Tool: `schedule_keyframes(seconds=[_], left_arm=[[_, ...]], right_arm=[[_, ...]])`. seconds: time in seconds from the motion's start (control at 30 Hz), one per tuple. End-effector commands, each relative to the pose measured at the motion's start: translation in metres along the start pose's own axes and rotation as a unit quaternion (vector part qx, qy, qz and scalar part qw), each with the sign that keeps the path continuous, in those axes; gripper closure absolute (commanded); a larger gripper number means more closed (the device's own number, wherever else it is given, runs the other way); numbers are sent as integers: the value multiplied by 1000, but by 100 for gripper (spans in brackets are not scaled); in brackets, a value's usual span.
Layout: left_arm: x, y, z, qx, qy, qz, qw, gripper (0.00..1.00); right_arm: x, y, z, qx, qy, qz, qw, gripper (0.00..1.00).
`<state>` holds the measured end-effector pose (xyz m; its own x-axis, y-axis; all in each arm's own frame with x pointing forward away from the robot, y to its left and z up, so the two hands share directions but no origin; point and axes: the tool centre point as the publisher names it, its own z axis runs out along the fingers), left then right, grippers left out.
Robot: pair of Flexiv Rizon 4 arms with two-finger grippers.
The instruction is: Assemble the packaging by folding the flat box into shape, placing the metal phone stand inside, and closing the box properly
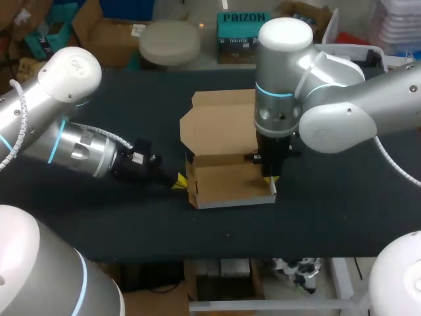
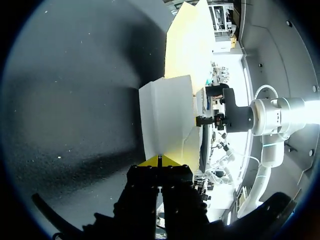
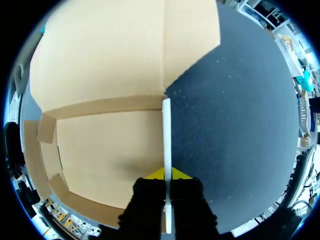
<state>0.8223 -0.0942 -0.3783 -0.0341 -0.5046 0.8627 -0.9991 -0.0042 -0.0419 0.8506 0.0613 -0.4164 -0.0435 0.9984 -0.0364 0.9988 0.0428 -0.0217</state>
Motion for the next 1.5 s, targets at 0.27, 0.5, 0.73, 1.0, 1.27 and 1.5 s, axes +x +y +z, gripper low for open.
schedule_keyframes(seconds=[0.27, 0.5, 0.73, 1.0, 1.27, 1.5], left_arm=[[-3, -2, 4, 5, 10, -4, 1000, 77], [-4, -2, 6, 10, 18, -8, 1000, 71], [-3, -1, 7, 13, 37, -11, 999, 69], [2, -2, 11, 19, 50, -16, 998, 67], [7, -3, 17, 21, 55, -17, 998, 63], [14, -4, 21, 25, 32, -15, 999, 60]], right_arm=[[1, 1, -1, 2, -2, 0, 1000, 100], [1, 1, -1, 2, -2, 0, 1000, 100], [1, 1, -1, 2, -2, 0, 1000, 100], [1, 1, -1, 2, -2, 0, 1000, 100], [1, 1, -1, 2, -2, 0, 1000, 100], [1, 1, -1, 2, -2, 0, 1000, 100]])
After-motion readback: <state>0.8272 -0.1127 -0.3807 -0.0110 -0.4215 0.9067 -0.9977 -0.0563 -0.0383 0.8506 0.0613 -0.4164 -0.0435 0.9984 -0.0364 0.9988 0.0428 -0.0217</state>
